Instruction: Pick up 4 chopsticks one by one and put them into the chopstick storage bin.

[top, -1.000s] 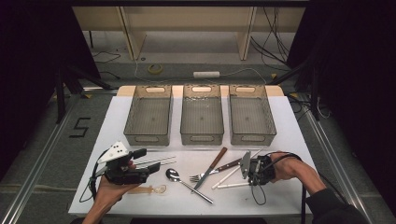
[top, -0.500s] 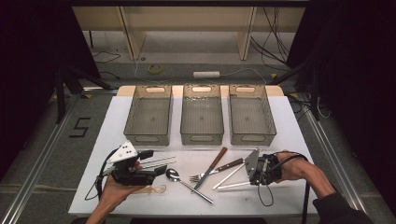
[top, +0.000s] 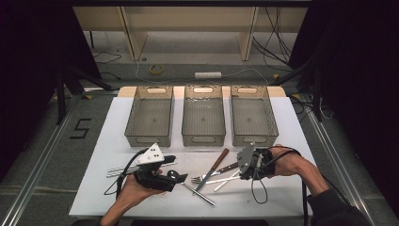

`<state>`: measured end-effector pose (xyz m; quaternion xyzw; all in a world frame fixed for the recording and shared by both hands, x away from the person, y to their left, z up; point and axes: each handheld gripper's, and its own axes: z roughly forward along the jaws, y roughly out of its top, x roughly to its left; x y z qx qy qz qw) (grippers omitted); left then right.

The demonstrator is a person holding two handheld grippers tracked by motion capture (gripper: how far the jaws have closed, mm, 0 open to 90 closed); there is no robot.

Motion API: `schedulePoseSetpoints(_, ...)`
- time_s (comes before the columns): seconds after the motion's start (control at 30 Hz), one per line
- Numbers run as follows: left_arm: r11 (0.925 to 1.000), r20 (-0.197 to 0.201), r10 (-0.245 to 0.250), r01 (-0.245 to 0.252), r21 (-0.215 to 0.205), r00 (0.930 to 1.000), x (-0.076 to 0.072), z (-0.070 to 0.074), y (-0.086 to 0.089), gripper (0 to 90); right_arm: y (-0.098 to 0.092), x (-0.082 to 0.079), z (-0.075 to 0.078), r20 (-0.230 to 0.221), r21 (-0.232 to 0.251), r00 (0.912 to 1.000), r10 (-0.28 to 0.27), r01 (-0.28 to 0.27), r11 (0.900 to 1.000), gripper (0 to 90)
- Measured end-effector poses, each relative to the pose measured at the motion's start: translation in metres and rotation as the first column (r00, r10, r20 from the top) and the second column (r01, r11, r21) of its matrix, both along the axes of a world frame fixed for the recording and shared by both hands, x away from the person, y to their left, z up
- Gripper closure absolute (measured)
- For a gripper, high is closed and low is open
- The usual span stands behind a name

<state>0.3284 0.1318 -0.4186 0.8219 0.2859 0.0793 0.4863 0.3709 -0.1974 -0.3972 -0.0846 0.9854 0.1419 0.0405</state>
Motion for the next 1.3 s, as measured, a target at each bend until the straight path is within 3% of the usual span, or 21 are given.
schedulePoseSetpoints(0.2, 0.9943, -0.001, -0.060, 0.059, 0.088, 0.9982, 0.003, -0.008, -0.023, 21.9, 0.018, 0.003, 0.004, 0.017, 0.029, 0.9996, 0.022, -0.023, 0.999, 85.3)
schedulePoseSetpoints(0.37, 0.9916, -0.015, -0.084, 0.085, 0.098, 0.9964, 0.003, -0.011, -0.031, 23.2, 0.033, 0.004, 0.007, 0.033, 0.055, 0.9985, 0.044, -0.046, 0.997, 85.3)
schedulePoseSetpoints(0.5, 0.9868, -0.004, -0.101, 0.100, 0.127, 0.9949, 0.002, -0.013, -0.033, 28.3, 0.045, 0.005, 0.009, 0.047, 0.076, 0.9969, 0.063, -0.067, 0.995, 85.3)
schedulePoseSetpoints(0.57, 0.9806, 0.030, -0.113, 0.106, 0.165, 0.9932, -0.001, -0.013, -0.035, 29.7, 0.050, 0.005, 0.009, 0.055, 0.080, 0.9962, 0.067, -0.071, 0.994, 85.3)
schedulePoseSetpoints(0.67, 0.9769, 0.040, -0.130, 0.121, 0.176, 0.9908, -0.002, -0.012, -0.035, 34.3, 0.056, 0.006, 0.009, 0.065, 0.090, 0.9950, 0.076, -0.082, 0.993, 85.3)
schedulePoseSetpoints(0.83, 0.9625, 0.051, -0.156, 0.140, 0.232, 0.9864, -0.004, -0.013, -0.038, 40.6, 0.063, 0.006, 0.012, 0.071, 0.103, 0.9943, 0.080, -0.087, 0.991, 85.3)
schedulePoseSetpoints(1.07, 0.9618, 0.031, -0.165, 0.154, 0.226, 0.9857, -0.003, -0.013, -0.038, 49.8, 0.071, 0.006, 0.014, 0.077, 0.118, 0.9917, 0.103, -0.111, 0.987, 85.3)
schedulePoseSetpoints(1.3, 0.9538, 0.013, -0.193, 0.185, 0.237, 0.9810, -0.002, -0.014, -0.038, 61.3, 0.077, 0.005, 0.013, 0.079, 0.116, 0.9903, 0.114, -0.123, 0.986, 85.3)
